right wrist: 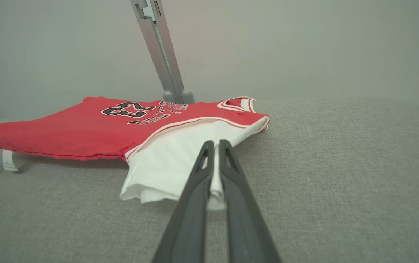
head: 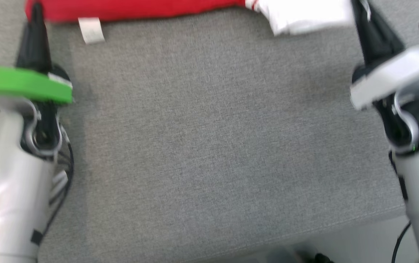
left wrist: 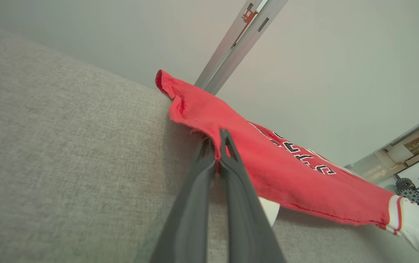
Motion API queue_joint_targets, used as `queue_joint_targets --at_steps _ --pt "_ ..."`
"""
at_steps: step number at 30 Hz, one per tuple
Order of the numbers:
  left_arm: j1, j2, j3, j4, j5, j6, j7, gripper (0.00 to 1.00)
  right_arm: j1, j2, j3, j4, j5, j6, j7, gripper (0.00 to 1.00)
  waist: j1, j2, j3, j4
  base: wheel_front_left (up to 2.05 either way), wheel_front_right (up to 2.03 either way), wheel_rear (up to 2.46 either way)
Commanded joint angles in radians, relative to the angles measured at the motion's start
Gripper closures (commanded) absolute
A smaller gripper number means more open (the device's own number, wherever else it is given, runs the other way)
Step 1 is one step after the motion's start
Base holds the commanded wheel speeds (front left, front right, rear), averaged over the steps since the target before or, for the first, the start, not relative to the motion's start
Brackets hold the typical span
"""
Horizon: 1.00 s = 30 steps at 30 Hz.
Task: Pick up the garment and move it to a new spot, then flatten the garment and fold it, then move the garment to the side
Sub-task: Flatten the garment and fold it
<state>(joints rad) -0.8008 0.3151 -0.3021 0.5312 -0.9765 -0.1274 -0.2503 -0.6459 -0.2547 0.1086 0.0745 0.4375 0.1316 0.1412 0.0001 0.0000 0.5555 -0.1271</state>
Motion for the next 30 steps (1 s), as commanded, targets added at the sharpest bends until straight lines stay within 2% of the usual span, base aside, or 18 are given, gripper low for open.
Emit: queue_joint_targets --at_steps 1,8,14,17,22,26,30 --pt "0.048 -0.010 0.002 0.011 -0.018 -0.004 -0.007 1.00 0.068 0.014 -0.020 -0.033 0.004 -0.002 0.026 1.00 -0.0001 0.0000 -0.117 0.027 0.00 0.00 0.00" --pt "0.239 -0.032 -0.005 0.071 -0.046 -0.005 -0.014 1.00 0.380 0.073 -0.070 -0.167 -0.001 -0.002 0.257 1.00 -0.0001 0.0000 -0.246 0.053 0.00 0.00 0.00" --pt "0.405 -0.089 -0.008 0.059 -0.051 -0.005 -0.014 1.00 0.557 0.108 -0.142 -0.186 -0.059 -0.002 0.372 1.00 -0.0001 0.0000 -0.329 0.092 0.00 0.00 0.00" --pt "0.487 -0.113 -0.034 0.038 -0.068 -0.005 -0.014 1.00 0.622 0.114 -0.182 -0.170 -0.098 -0.002 0.408 1.00 -0.0001 0.0000 -0.365 0.110 0.00 0.00 0.00" --pt "0.612 -0.119 -0.054 0.018 -0.058 -0.004 -0.014 1.00 0.710 0.131 -0.266 -0.150 -0.144 -0.002 0.448 1.00 -0.0001 0.0000 -0.412 0.142 0.00 0.00 0.00" --pt "0.662 -0.118 -0.057 0.006 -0.031 -0.004 -0.014 1.00 0.752 0.149 -0.289 -0.178 -0.149 -0.002 0.489 1.00 -0.0001 0.0000 -0.426 0.155 0.00 0.00 0.00" --pt "0.646 -0.120 -0.068 -0.001 -0.008 -0.004 -0.014 1.00 0.746 0.156 -0.279 -0.216 -0.138 -0.002 0.503 1.00 -0.0001 0.0000 -0.433 0.159 0.00 0.00 0.00"
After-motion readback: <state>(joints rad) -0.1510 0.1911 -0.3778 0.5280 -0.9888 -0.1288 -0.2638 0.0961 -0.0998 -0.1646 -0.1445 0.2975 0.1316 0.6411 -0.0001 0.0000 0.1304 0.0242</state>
